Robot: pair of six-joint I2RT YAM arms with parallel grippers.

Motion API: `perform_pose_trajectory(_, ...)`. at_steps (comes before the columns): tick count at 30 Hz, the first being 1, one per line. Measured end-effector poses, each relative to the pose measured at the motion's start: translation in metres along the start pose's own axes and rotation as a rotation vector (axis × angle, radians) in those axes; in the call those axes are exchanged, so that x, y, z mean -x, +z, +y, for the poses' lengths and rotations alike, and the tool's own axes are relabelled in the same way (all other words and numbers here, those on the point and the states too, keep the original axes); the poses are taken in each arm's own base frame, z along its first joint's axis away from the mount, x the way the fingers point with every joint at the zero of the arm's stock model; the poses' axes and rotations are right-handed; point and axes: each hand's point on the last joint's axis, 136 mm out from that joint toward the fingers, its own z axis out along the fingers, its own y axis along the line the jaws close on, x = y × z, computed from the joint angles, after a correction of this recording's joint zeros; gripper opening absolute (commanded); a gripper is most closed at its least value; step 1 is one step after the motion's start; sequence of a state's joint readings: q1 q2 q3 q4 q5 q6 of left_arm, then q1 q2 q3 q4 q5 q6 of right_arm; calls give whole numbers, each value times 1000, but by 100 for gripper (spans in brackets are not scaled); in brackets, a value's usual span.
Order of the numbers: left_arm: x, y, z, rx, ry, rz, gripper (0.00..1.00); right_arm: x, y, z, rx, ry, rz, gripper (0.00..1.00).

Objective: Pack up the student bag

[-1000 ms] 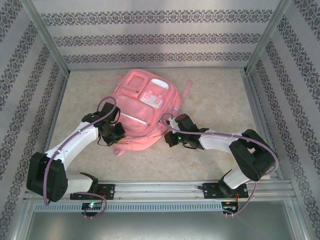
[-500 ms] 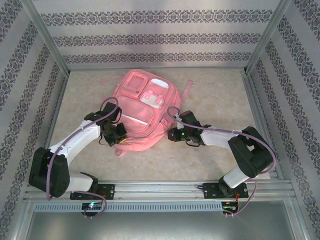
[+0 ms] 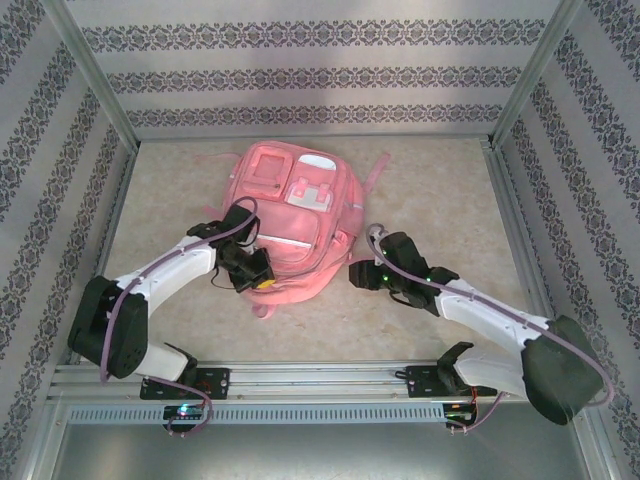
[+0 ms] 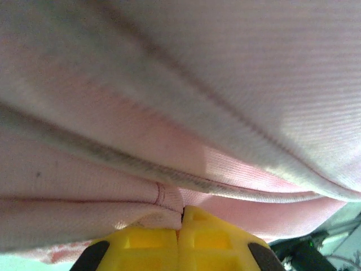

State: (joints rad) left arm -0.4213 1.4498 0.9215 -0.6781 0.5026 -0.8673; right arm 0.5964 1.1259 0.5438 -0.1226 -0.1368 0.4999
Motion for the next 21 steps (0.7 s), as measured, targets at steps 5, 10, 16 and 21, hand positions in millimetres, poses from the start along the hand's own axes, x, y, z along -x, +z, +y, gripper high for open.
perform_pose_trajectory(5,-15,22,-17,-41,83,91,1,10,-11,-14,-47,30,-48,47)
perform_pose_trajectory(10,-38,41,-30,-73,180,185,6,17,-17,-26,-78,56,-73,47)
perform_pose_trajectory(16,-68,48,-46,-122,252,273,11,15,-19,-36,-106,82,-60,47)
perform_pose_trajectory(21,-82,47,-52,-150,284,319,23,24,-22,-38,-115,95,-70,47)
